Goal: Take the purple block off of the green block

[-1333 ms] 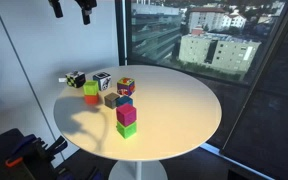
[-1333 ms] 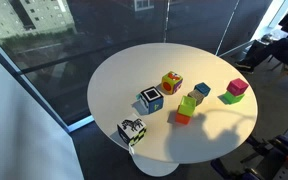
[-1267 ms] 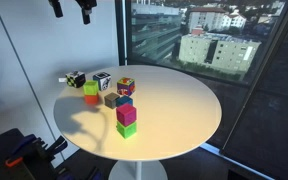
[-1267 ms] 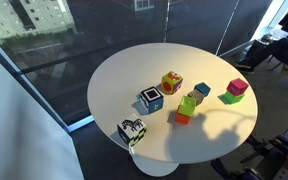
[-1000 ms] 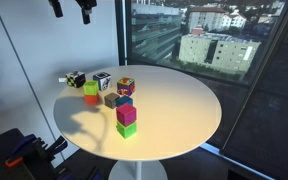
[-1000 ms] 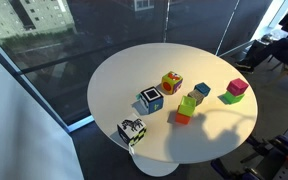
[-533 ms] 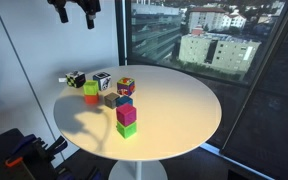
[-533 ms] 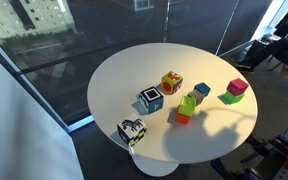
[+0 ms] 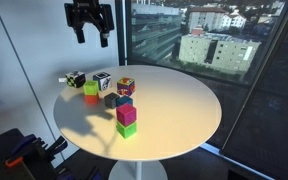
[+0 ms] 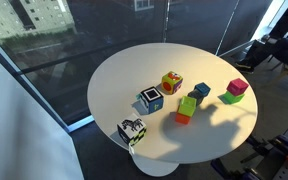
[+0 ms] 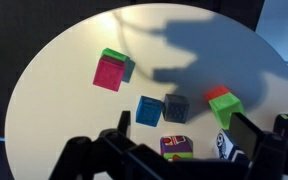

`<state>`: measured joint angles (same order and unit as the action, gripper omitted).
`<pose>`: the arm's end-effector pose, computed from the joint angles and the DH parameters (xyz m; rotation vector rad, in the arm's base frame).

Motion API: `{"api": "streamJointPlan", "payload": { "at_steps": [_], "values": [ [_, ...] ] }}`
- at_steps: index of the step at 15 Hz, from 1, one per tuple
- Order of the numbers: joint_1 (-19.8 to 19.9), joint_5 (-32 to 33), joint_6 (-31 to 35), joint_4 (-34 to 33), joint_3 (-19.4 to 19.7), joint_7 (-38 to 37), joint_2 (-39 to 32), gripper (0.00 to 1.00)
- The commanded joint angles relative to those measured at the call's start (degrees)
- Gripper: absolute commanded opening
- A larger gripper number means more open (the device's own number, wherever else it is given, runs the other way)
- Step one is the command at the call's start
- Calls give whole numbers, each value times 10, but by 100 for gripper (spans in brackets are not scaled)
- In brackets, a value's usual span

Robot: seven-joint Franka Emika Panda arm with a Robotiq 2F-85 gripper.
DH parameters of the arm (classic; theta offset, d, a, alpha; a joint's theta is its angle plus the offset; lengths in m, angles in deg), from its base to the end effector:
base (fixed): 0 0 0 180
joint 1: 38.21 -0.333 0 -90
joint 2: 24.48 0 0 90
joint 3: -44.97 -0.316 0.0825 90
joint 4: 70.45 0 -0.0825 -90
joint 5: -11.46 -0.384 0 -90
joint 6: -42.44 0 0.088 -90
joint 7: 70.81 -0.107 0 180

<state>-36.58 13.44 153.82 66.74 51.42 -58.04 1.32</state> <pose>0.4080 -0.0630 0.4819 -3.1203 -0.1651 -0.0010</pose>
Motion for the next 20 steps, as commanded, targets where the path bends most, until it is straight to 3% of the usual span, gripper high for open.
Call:
{"api": "streamJointPlan", "payload": {
  "at_steps": [1, 15, 20],
  "values": [
    [18, 16, 15, -11, 0, -22, -49, 100],
    [72, 107, 130, 20, 5, -121, -156, 100],
    [83, 95, 169, 37, 23, -113, -170, 100]
  ]
}}
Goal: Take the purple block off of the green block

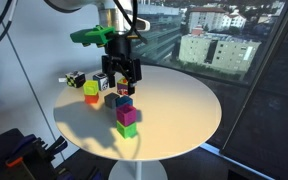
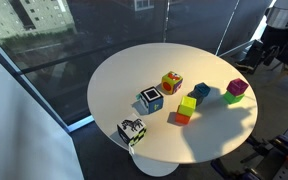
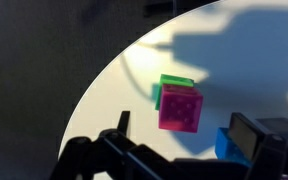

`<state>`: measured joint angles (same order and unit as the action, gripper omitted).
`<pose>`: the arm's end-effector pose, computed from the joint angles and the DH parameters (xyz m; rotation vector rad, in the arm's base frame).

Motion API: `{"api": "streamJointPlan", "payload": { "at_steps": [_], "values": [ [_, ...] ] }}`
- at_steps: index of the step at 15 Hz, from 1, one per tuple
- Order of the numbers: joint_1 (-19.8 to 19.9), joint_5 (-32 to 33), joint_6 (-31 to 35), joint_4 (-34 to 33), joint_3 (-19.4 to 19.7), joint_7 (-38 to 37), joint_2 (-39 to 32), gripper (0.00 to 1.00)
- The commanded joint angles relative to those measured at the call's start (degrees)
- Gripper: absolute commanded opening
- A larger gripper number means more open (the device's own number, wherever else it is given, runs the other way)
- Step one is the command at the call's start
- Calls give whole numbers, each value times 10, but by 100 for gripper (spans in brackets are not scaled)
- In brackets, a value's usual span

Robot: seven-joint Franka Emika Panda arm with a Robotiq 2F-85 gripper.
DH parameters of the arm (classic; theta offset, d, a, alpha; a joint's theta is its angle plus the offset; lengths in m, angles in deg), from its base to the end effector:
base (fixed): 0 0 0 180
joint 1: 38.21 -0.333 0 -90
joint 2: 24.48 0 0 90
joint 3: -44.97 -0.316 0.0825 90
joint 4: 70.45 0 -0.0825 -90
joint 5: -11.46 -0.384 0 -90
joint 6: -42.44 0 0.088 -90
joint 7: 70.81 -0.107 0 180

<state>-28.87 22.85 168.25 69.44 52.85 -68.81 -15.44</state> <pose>0.4326 -0.1411 0.3547 3.0120 -0.2102 -0.1646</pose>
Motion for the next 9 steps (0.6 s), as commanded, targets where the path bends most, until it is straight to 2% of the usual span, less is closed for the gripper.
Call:
{"api": "streamJointPlan", "payload": {
  "at_steps": [1, 9],
  "values": [
    [8, 0, 35, 14, 12, -2, -4, 100],
    [12, -23, 97, 41, 33, 26, -24, 100]
  ]
}}
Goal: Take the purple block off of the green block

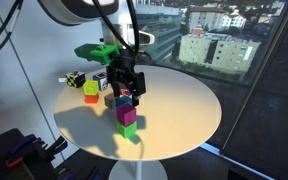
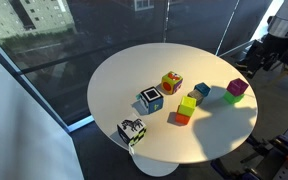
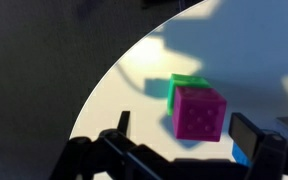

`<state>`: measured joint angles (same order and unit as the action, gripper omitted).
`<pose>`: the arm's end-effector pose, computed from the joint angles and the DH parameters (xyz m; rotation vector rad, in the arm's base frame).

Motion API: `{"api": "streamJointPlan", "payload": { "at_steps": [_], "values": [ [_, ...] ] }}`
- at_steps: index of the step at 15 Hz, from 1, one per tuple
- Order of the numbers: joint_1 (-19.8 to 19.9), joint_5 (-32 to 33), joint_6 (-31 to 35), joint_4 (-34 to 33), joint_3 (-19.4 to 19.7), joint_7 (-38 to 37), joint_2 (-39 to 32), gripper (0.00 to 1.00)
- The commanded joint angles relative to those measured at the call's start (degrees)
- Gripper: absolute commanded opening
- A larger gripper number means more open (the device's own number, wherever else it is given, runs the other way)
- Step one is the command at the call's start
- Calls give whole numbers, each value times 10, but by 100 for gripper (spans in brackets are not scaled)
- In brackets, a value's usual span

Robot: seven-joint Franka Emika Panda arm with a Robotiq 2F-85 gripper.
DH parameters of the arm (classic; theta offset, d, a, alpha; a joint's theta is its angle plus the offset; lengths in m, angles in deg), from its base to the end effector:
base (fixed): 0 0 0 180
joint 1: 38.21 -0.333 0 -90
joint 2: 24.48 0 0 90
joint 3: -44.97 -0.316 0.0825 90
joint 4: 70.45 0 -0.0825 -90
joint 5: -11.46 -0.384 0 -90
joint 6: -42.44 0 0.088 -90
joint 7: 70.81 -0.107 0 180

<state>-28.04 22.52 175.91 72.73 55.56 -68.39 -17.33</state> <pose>0.4216 -0.1625 0.3261 3.0246 -0.2760 -0.1018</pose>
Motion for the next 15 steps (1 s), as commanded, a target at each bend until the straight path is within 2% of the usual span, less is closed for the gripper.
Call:
{"api": "streamJointPlan", "payload": {
  "at_steps": [1, 6, 7, 15],
  "values": [
    [3, -28, 24, 10, 7, 28, -8, 100],
    [2, -62, 17, 5, 10, 46, -14, 100],
    [2, -43, 18, 9, 4, 25, -17, 100],
    [2, -53, 16, 6, 5, 31, -21, 100]
  ]
}}
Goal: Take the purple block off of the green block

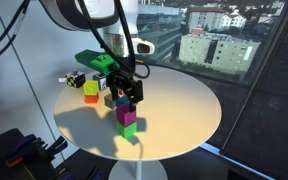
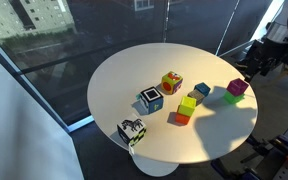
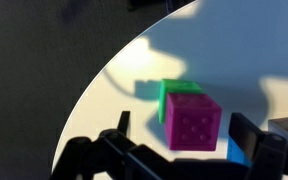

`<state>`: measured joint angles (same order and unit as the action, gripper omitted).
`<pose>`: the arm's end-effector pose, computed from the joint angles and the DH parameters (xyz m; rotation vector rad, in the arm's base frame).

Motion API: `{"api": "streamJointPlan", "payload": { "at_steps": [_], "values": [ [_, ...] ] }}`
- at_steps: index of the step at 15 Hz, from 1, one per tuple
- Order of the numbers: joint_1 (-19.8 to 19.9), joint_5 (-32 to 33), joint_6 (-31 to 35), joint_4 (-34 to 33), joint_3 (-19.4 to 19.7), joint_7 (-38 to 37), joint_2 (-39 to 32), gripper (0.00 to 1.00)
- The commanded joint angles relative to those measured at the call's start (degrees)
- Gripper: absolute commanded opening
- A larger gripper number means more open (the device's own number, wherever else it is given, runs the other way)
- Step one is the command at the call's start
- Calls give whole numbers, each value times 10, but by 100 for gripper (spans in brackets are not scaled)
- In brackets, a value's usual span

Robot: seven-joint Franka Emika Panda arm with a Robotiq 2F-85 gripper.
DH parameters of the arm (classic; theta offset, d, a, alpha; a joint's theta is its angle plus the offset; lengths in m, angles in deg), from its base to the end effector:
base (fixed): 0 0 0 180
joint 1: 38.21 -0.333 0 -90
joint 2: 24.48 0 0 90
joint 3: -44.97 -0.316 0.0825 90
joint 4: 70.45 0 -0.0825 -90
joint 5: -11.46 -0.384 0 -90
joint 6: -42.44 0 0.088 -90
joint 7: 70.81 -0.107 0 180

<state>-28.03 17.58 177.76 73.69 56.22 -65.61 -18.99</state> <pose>0.4179 -0.1646 0.3090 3.0845 -0.3151 -0.1086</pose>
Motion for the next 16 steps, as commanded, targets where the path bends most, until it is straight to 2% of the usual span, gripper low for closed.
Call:
{"api": "streamJointPlan", "payload": {
  "at_steps": [1, 16],
  "values": [
    [2, -7, 2, -6, -1, 4, -10, 100],
    [-6, -13, 67, -16, -12, -9, -61, 100]
  ]
}}
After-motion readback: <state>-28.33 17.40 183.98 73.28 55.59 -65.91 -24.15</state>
